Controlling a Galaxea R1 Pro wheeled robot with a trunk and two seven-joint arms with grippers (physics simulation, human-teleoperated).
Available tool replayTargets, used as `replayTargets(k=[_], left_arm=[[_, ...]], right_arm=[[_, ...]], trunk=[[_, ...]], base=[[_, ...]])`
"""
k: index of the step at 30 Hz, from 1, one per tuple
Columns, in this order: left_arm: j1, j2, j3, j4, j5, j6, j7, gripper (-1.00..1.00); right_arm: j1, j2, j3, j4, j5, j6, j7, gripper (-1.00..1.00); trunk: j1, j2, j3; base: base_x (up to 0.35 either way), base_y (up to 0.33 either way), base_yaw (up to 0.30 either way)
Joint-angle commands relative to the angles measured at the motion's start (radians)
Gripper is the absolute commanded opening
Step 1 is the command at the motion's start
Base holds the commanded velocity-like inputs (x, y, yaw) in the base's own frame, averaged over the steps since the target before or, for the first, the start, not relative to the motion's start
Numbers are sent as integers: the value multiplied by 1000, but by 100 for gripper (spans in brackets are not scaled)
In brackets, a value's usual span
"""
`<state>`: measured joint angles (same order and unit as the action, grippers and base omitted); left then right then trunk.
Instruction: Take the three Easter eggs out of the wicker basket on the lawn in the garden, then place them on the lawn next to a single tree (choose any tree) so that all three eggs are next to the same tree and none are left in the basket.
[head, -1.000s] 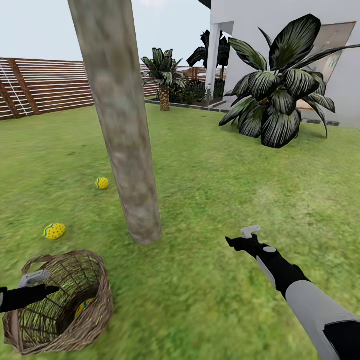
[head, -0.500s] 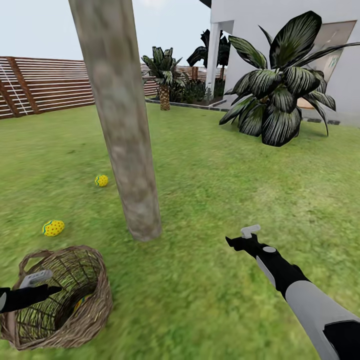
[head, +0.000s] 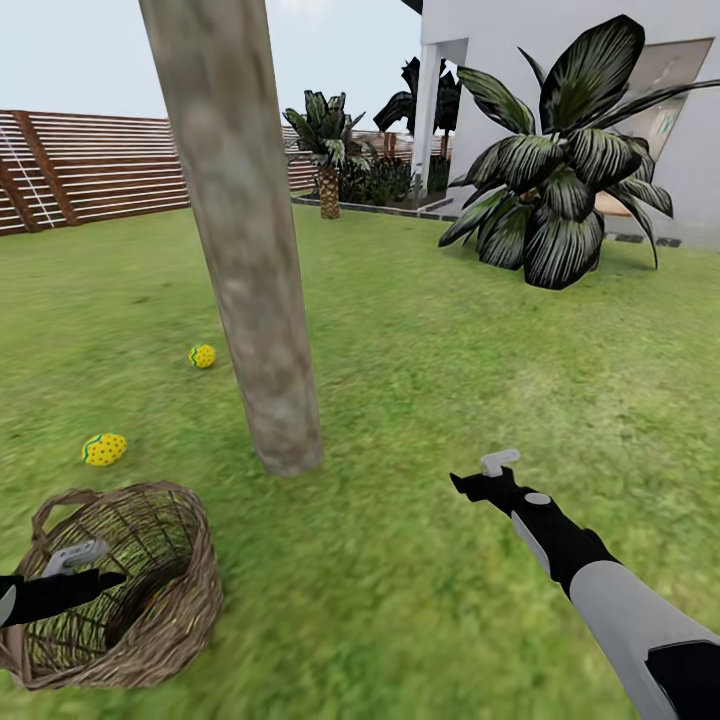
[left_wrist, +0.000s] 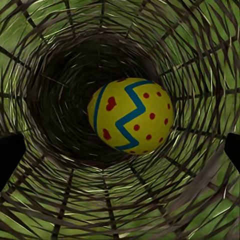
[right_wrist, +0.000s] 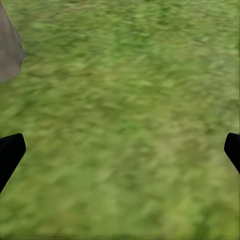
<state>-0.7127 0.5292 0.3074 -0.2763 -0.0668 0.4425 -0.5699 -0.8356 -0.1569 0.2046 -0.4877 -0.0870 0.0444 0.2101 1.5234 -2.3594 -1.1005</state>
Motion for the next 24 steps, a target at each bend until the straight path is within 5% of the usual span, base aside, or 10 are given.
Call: replayTargets(k=[1,15,24], left_arm=[[-1,-1,9,-1,-7,8,-5,100],[-1,-1,9,-3,-7,7,-6,100],[-1,-2,9,-2,-7,5,-10,100]], right_arm=[[0,0,5,-2,-9,5,0,100],[0,2,7,0,-8,6,0,100],[0,4,7,1,-8,6,0,100]], trunk=[[4,-8,-4],[57,-106,-48],[57,-106,-48]], base=[[0,0,0],[0,0,0],[0,0,0]])
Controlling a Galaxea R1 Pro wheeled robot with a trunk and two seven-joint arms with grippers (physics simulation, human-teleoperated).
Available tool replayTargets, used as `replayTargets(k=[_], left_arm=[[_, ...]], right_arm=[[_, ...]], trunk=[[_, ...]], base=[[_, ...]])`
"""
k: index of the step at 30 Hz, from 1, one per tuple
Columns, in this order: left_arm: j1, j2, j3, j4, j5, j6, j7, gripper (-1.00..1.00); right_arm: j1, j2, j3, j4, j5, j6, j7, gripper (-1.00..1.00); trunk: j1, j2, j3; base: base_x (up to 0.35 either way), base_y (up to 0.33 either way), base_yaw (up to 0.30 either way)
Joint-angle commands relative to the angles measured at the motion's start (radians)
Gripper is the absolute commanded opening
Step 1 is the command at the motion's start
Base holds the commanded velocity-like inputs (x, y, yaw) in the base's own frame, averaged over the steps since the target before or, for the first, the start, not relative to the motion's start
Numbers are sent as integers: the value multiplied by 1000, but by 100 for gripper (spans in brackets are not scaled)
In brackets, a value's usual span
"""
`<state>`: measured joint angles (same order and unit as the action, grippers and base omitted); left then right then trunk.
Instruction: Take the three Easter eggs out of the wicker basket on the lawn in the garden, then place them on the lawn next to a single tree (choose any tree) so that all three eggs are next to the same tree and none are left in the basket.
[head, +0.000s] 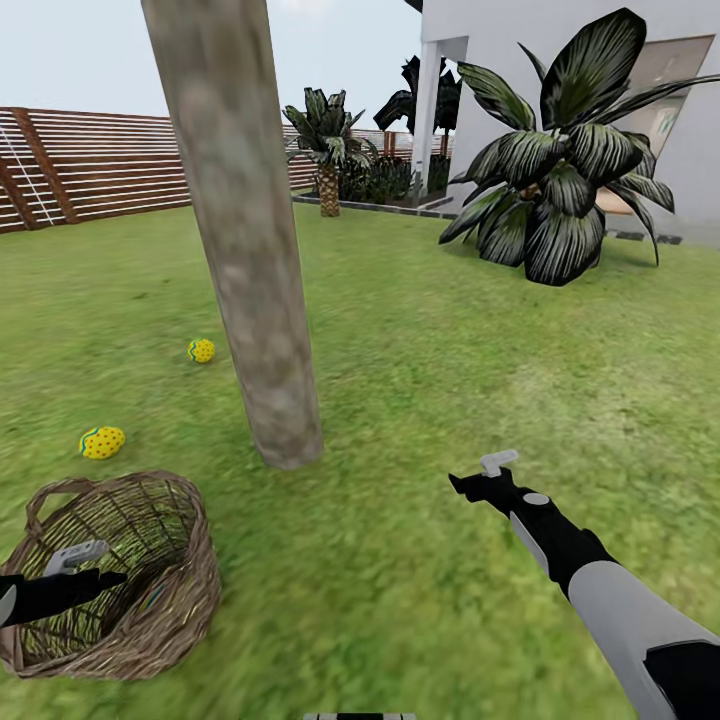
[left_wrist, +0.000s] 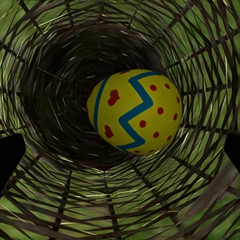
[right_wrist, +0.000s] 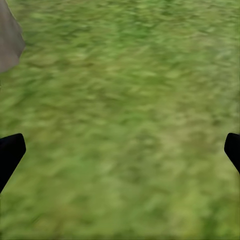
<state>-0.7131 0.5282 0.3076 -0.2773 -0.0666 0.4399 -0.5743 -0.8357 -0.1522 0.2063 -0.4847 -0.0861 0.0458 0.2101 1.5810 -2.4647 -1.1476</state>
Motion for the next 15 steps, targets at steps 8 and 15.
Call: replayTargets(k=[8,15], left_arm=[[0,2,10,1,-7,-20,-6,100],[0,0,8,1,-7,-21,-2,100]], right_arm=[[0,9,5,0,-9,6,0,100],[0,11,5,0,-9,6,0,100]], trunk=[[0,0,-1],[0,0,-1]], base=[[191,56,0],[269,9,0]])
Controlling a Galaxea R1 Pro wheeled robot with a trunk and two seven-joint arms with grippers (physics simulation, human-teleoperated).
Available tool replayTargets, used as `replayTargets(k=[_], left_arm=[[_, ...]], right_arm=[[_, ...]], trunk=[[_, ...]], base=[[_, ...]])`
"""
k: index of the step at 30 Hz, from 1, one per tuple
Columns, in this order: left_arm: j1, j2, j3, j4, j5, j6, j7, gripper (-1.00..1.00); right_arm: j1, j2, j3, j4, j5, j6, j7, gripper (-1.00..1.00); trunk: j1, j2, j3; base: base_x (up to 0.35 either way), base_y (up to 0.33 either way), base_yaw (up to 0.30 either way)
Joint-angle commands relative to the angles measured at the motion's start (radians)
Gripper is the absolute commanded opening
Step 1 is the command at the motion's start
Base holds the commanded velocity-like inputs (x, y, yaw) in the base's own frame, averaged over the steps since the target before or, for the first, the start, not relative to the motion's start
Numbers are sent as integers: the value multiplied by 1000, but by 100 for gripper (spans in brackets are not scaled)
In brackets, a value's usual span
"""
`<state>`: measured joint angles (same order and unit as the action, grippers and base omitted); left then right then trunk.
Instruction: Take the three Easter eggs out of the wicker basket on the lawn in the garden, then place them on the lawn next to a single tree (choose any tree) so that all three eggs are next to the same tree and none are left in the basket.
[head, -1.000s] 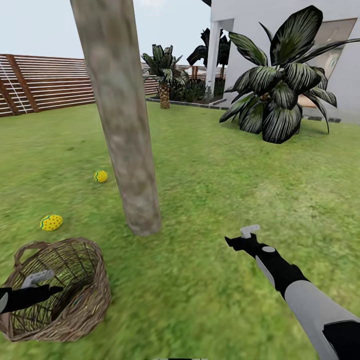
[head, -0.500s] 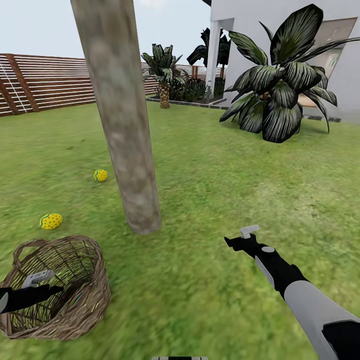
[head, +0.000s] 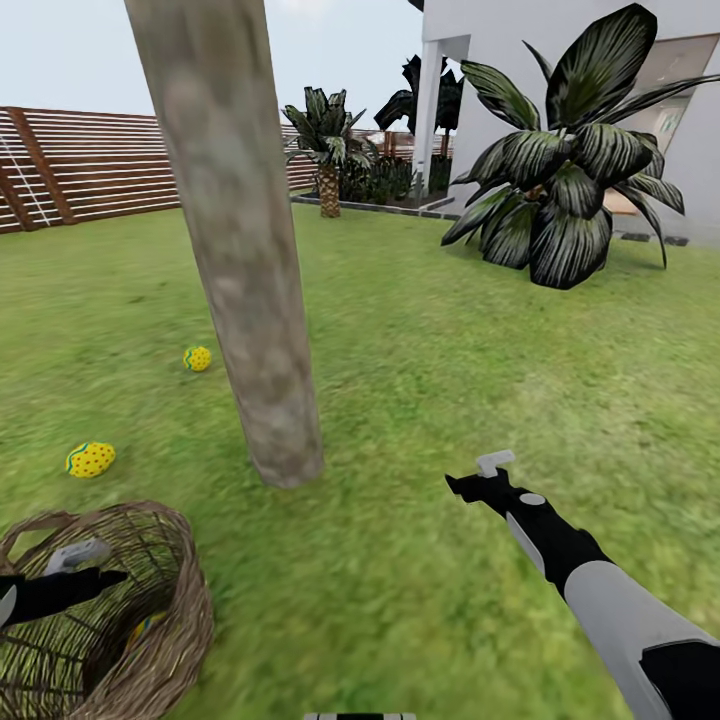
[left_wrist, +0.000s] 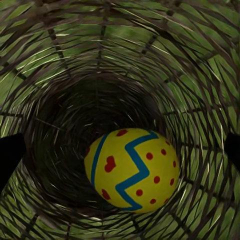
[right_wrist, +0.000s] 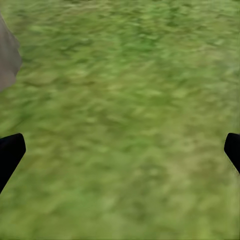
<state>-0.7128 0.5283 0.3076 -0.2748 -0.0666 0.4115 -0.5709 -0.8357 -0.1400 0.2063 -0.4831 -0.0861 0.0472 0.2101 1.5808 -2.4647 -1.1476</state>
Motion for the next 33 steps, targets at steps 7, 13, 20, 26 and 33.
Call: replayTargets(k=[7,13,20,26,33], left_arm=[[0,-4,8,-1,-7,9,-3,100],[0,-5,8,-1,-7,10,-3,100],[0,-5,8,-1,-6,10,-3,100],[0,-6,8,-1,-7,12,-4,100],[0,-25,8,-1,-8,12,-3,100]], right_arm=[[0,-1,5,-2,-9,5,0,100],[0,0,5,-2,-9,5,0,100],[0,1,5,-2,-9,5,1,100],[0,2,5,-2,-9,5,2,100],[0,2,4,-3,-10,7,2,100]], trunk=[[0,0,-1],[8,-14,-7],[21,-36,-32],[24,-38,-55],[27,-39,-82]], base=[[28,0,0],[1,0,0],[0,0,0],[0,0,0],[0,0,0]])
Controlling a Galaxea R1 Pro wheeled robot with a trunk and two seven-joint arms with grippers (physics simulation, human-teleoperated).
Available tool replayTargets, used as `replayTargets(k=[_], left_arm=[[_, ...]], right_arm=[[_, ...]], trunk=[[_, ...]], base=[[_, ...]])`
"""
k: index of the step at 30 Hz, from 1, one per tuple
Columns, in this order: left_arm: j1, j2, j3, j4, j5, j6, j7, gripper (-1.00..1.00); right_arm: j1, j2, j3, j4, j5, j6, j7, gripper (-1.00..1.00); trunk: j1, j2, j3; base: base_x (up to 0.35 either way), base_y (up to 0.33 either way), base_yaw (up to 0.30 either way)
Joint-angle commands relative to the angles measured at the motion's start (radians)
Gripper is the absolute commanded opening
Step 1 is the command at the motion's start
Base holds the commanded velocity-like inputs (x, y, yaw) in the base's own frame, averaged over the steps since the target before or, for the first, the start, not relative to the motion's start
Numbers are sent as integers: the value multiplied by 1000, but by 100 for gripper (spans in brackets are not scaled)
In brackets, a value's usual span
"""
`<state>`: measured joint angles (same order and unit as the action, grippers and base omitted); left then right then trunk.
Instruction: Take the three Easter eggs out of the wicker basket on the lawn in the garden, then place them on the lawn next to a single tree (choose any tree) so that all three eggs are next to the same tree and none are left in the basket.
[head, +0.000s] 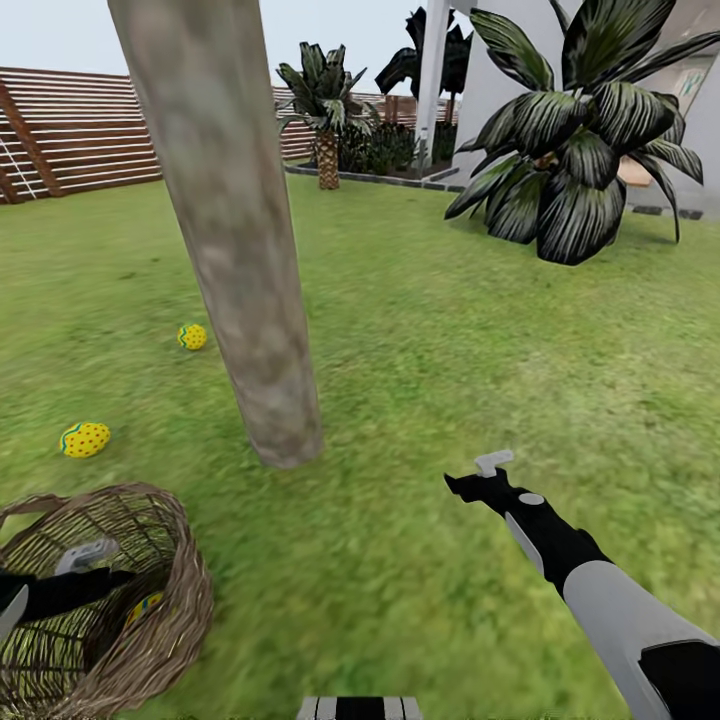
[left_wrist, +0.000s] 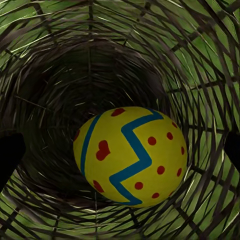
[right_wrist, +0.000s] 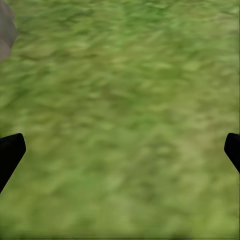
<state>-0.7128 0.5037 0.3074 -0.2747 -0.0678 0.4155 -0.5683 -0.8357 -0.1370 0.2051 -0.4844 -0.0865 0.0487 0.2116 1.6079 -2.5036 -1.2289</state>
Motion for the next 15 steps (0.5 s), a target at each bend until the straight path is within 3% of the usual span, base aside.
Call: replayTargets(k=[1,15], left_arm=[[0,-1,9,-1,-7,8,-5,100],[0,0,9,-1,-9,8,-7,100]], right_arm=[[0,-1,5,-2,-9,5,0,100],[0,-1,7,-1,-9,7,-1,100]], trunk=[[0,-1,-5],[6,-4,-59]], base=[[0,0,0],[0,0,0]])
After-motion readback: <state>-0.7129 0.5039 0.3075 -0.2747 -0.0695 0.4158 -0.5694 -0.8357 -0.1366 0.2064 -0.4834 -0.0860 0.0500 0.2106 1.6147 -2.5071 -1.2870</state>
